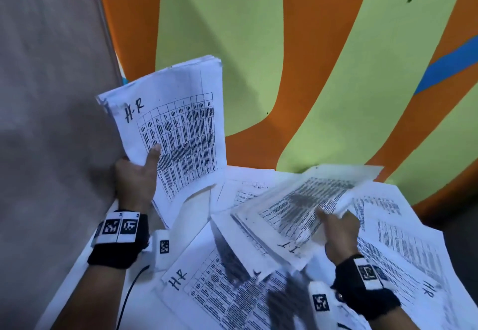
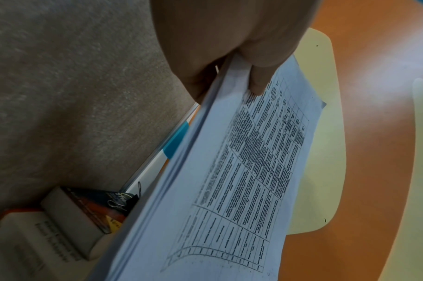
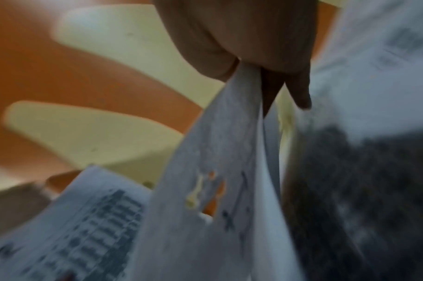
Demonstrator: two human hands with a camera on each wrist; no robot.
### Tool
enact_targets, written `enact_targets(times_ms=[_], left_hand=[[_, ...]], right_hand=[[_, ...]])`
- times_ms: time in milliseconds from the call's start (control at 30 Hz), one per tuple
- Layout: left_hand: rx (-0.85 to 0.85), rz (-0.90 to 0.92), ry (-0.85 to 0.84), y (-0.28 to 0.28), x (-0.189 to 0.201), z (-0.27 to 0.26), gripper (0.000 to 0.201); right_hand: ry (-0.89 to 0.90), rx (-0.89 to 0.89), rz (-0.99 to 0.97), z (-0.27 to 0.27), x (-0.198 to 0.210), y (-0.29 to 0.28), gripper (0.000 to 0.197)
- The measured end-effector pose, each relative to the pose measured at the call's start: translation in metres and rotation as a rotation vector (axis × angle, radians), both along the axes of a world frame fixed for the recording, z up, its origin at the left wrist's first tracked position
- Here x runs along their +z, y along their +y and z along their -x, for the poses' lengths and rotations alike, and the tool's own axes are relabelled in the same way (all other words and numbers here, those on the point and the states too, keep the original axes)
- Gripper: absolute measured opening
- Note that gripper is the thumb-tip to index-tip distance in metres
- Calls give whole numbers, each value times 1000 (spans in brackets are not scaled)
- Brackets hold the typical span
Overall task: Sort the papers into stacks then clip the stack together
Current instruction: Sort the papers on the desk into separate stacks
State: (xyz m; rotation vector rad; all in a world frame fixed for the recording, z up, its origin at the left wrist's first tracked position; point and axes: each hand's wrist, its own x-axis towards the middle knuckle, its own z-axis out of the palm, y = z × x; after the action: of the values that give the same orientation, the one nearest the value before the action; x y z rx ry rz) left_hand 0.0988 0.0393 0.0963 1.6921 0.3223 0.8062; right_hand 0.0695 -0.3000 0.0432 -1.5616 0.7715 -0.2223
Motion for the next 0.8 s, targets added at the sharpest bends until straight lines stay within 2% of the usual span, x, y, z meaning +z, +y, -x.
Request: enact_targets(times_ms=[33, 100, 167, 200, 267, 333, 400, 500, 567, 667, 800], left_hand=[[11, 2, 1, 1, 0, 2, 38], [26, -27, -7, -1, 2, 8, 40], [4, -40, -37, 0, 1, 10, 32], [1, -45, -53, 2, 1, 12, 28], [18, -64, -64, 5, 1, 14, 26], [62, -81, -20, 7, 1, 16, 28], [91, -70, 20, 11, -4, 15, 36], [89, -59, 55, 15, -10, 15, 37], [83, -72, 64, 16, -11, 18, 40], [79, -66, 32, 15, -11, 24, 34], [128, -52, 18, 21, -19, 23, 26]], right_hand=[[-33, 73, 22, 2, 11, -4, 34], [-113, 236, 89, 4, 36, -14, 32], [-158, 400, 165, 3, 57, -28, 51], [-165, 457, 185, 3, 71, -30, 51], [-139, 566, 228, -5, 85, -39, 25], [-63, 699, 315, -16, 89, -41, 18], [53, 845, 452, -25, 74, -31, 11], [255, 999, 644, -35, 19, -4, 26], [326, 1061, 718, -39, -18, 17, 25], [360, 1094, 771, -39, -55, 36, 20], [302, 1103, 894, -27, -74, 55, 11]])
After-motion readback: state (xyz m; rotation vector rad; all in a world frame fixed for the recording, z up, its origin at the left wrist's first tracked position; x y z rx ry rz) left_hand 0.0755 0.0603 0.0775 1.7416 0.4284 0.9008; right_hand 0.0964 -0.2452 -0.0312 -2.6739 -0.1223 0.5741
